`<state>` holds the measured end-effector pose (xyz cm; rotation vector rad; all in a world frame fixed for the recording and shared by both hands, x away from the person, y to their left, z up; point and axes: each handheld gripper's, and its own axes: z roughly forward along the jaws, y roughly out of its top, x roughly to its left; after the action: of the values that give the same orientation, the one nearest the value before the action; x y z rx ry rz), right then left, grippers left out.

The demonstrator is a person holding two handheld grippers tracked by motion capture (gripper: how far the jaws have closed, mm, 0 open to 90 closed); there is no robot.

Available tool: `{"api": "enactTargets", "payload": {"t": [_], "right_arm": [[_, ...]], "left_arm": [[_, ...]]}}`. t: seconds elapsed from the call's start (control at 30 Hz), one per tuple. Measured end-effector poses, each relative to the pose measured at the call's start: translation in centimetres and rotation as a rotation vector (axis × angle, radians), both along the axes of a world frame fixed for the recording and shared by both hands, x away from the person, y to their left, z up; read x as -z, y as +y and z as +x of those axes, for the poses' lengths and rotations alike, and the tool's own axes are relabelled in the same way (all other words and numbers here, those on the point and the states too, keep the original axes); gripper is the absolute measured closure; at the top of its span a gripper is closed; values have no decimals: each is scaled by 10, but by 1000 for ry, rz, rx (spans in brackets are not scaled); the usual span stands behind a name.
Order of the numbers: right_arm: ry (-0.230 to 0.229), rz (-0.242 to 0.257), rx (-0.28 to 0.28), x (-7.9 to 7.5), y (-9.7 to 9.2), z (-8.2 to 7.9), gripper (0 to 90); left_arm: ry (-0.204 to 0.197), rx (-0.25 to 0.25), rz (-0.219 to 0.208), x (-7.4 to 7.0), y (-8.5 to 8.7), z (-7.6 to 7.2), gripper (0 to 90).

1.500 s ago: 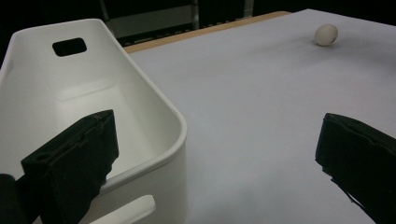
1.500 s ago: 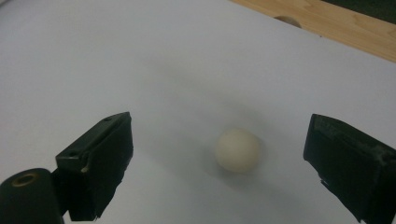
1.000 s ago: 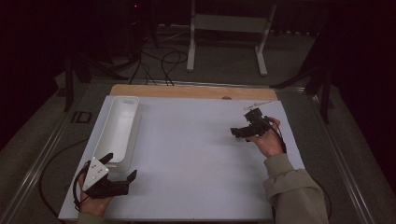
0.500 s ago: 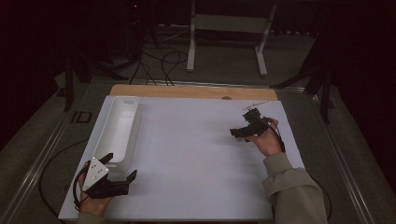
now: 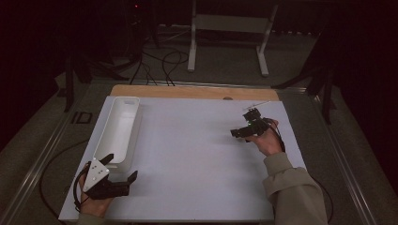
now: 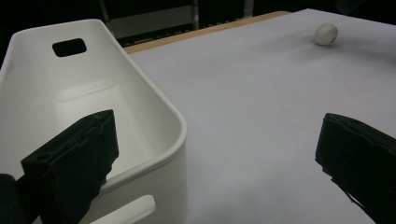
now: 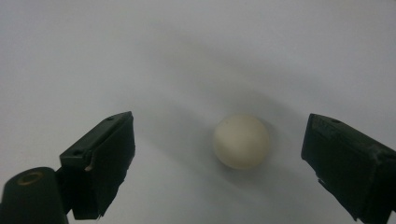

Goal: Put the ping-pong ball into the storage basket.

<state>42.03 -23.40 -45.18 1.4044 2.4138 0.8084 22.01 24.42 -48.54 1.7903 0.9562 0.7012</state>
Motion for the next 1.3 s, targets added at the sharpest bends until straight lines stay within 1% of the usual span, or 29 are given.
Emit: {"api": "enactTargets", "payload": {"t": [0.33,0.87,1.1,1.13,1.3], "right_arm": [[15,-25,7,7,1,4,108],[28,-48,19,13,3,9,113],[50,-65,23,19,4,12,123],[58,-74,27,20,4,13,127],[78,-87,33,25,4,15,137]], "left_arm": [[-1,-1,2,0,0,0,0],[-1,-1,5,0,-1,0,0],[-1,-1,5,0,0,0,0],[-2,-1,5,0,0,0,0],[-2,0,5,0,0,0,0]]}}
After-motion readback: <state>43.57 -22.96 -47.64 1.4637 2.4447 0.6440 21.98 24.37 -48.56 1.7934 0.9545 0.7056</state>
